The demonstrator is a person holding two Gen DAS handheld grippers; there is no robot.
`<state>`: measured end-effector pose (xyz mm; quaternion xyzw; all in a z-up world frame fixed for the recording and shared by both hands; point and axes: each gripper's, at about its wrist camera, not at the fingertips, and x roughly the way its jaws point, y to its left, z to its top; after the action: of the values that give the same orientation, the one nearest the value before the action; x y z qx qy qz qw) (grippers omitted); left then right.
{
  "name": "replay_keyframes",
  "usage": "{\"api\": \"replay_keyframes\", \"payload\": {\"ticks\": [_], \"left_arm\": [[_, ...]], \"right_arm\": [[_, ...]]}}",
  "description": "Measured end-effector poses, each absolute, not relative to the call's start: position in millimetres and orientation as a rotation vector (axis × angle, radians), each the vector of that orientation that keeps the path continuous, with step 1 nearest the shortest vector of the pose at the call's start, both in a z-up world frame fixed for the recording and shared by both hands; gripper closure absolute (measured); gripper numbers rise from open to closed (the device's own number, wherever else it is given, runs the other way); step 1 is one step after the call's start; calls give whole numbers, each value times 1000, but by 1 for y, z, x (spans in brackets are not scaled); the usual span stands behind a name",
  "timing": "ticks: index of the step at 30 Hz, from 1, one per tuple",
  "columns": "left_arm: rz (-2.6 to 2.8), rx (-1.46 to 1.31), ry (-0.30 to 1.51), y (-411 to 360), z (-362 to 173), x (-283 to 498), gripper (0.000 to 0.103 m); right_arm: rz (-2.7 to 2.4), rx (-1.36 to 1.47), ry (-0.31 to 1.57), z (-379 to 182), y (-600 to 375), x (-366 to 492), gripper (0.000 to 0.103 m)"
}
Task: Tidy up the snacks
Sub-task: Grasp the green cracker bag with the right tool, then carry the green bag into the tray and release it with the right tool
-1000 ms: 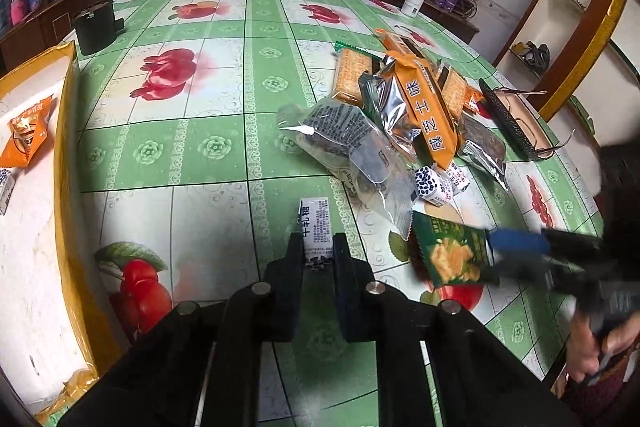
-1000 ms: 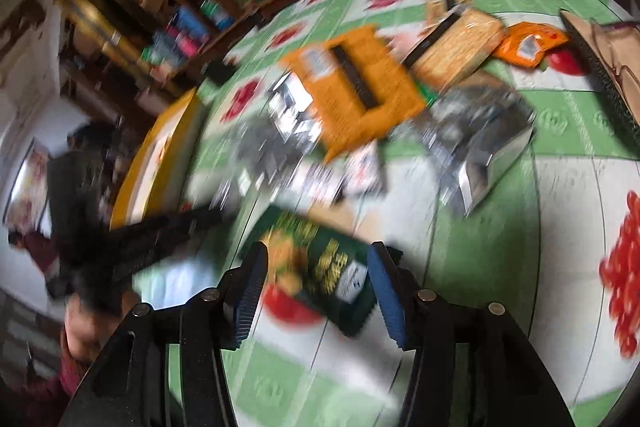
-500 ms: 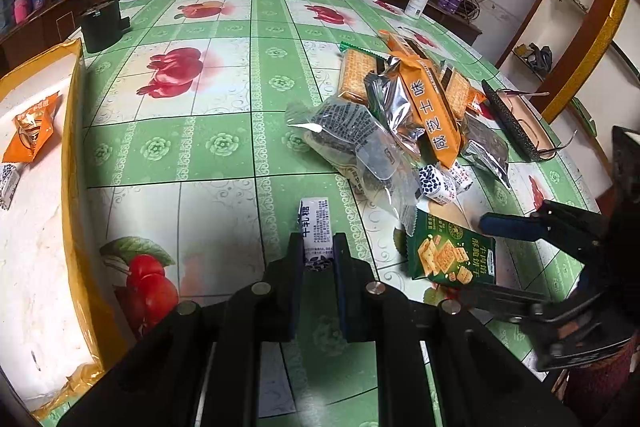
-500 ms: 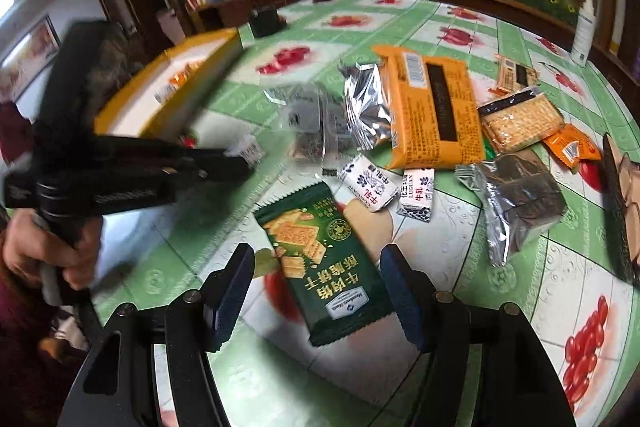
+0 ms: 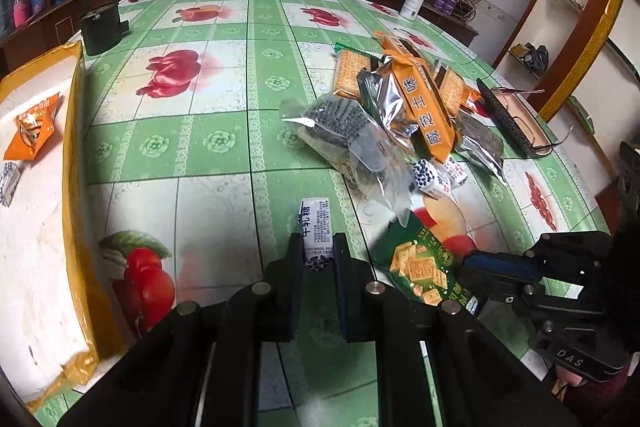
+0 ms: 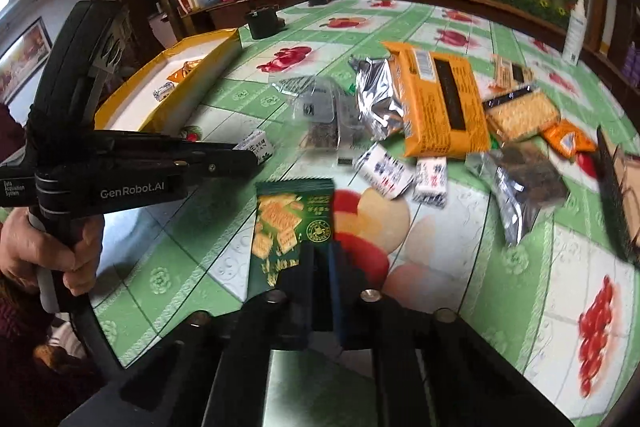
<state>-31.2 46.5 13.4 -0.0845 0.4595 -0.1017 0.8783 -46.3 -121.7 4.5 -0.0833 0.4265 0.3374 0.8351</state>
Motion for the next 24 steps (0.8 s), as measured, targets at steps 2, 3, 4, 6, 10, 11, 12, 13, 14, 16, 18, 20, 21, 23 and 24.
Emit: {"api": "replay_keyframes", "payload": {"ticks": [2,3,4,6,10,11,12,13,14,16,18,20,21,23,24], "left_arm": [[-214,-181,960,47,13,-32,90],[-215,-184,961,48,13,-32,90],[-215,-183,961,48,13,-32,90],[-214,-183,960,48,13,-32,90],[-218,-190,956,50,13,-35,90],[-219,-191,955,50,13,-35,90],[-218,-189,957,49,13,-35,90],[-218,-190,956,50,13,-35,90],[-218,-189,955,50,13,-36,90],[-220,-186,954,51,13,-36,90],[-223,-187,953,51,13,-36,90],[-223,-188,950,52,13,-37,90],[-223,-187,950,51,13,-37,90],[-223,-187,950,52,13,-37,90],[-227,-190,950,52,13,-37,90]], "right_arm": [[704,-202,891,6,-119,-50,95],[696,-200,888,7,-119,-51,95],[689,-182,888,9,-119,-51,90],[697,-152,903,12,-119,-49,63],[712,-161,871,17,-110,-53,37],[713,-179,870,17,-105,-55,37],[707,-191,872,17,-102,-55,37],[695,-207,875,16,-99,-55,37],[678,-231,878,13,-94,-54,37],[670,-250,889,9,-90,-53,37],[664,-257,915,1,-86,-51,49],[640,-297,899,-1,-83,-53,54],[637,-305,896,-1,-82,-54,54],[636,-316,891,-1,-81,-55,55],[636,-317,888,0,-81,-56,55]]}}
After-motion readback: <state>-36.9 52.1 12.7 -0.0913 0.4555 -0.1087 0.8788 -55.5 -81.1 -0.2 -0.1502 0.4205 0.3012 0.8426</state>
